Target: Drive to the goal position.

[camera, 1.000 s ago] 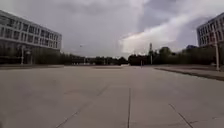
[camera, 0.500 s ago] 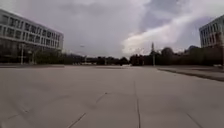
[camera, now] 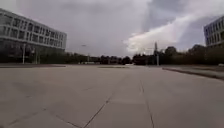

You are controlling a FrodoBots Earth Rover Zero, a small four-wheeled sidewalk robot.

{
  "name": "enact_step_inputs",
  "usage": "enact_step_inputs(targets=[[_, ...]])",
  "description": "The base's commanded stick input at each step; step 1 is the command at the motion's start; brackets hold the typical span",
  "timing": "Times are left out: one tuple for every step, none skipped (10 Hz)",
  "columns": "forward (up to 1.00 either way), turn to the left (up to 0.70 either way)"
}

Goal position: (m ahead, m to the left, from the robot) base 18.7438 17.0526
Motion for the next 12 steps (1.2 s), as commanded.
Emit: enact_step_inputs(targets=[[1.00,0.00],[1.00,0.00],[1.00,0.00],[1.00,0.00],[1.00,0.00],[1.00,0.00],[1.00,0.00],[1.00,0.00],[1.00,0.00],[1.00,0.00],[1.00,0.00],[1.00,0.00]])
